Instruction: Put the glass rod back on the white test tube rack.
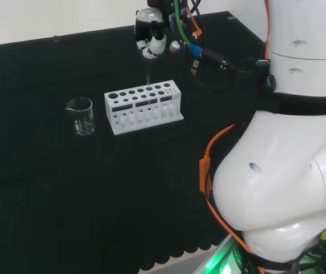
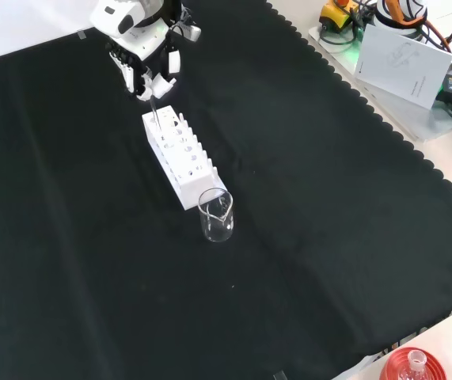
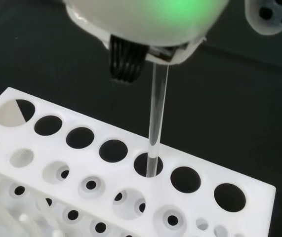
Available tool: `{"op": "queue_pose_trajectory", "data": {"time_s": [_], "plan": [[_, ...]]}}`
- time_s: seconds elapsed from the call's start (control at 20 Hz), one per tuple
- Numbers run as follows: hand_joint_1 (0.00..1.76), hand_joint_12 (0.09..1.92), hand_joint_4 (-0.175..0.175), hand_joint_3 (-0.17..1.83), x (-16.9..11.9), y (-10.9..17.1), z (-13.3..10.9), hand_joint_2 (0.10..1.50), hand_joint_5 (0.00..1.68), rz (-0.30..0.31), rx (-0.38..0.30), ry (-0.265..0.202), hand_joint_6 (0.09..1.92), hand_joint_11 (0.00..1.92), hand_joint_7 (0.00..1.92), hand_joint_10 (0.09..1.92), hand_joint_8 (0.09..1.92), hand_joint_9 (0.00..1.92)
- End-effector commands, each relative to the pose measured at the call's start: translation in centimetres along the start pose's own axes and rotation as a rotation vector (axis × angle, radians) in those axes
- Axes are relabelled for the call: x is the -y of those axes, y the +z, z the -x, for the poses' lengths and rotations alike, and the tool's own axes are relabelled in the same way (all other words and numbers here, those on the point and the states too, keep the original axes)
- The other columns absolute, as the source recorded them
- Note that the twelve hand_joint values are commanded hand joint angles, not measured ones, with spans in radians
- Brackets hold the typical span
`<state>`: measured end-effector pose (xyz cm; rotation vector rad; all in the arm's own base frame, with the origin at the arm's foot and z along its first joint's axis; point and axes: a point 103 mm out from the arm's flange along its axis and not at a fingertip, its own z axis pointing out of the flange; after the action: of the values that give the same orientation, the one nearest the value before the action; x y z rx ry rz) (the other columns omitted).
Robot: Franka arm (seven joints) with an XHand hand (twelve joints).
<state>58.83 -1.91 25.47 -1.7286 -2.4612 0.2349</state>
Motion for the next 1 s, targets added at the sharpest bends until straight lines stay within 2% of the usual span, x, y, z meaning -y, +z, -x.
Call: {"op": "queue_pose_trajectory", "data": {"time_s": [0.05,0.2,0.25,0.3,0.4,0.5,0.6,0.75,0.85,1.0], "plan": [[1.32,0.43,-0.175,0.89,-0.2,0.0,-0.2,0.56,1.1,-0.004,-0.02,-0.013,0.93,1.67,1.37,0.09,0.76,1.83],[1.31,0.44,-0.175,0.8,0.0,-0.2,0.1,0.62,1.14,-0.013,-0.03,-0.018,0.9,1.67,1.27,0.09,0.82,1.82],[1.26,0.45,-0.175,0.79,0.1,-0.3,0.2,0.63,1.15,-0.016,-0.036,-0.02,0.9,1.68,1.34,0.09,0.77,1.82],[1.22,0.46,-0.162,0.79,0.2,-0.3,0.3,0.63,1.17,-0.017,-0.037,-0.022,0.89,1.69,1.42,0.09,0.68,1.83],[1.17,0.48,-0.097,0.75,0.4,-0.5,0.5,0.65,1.18,-0.007,-0.047,-0.025,0.86,1.73,1.52,0.09,0.52,1.84],[1.11,0.49,-0.144,0.8,0.7,-0.6,0.8,0.53,1.03,-0.001,-0.072,-0.029,0.85,1.74,1.55,0.09,0.41,1.86],[1.06,0.49,-0.168,0.83,0.8,-0.7,1.0,0.45,0.8,0.004,-0.085,-0.032,0.91,1.74,1.49,0.09,0.37,1.87],[0.97,0.5,-0.175,0.83,1.0,-0.7,1.1,0.42,0.5,0.0,-0.102,-0.032,0.92,1.73,1.38,0.09,0.38,1.84],[0.92,0.51,-0.174,0.81,1.1,-0.8,1.3,0.42,0.41,-0.002,-0.109,-0.031,0.86,1.72,1.3,0.09,0.44,1.82],[0.87,0.53,-0.168,0.77,1.4,-1.0,1.5,0.43,0.37,-0.001,-0.113,-0.026,0.81,1.71,1.23,0.09,0.51,1.82]]}}
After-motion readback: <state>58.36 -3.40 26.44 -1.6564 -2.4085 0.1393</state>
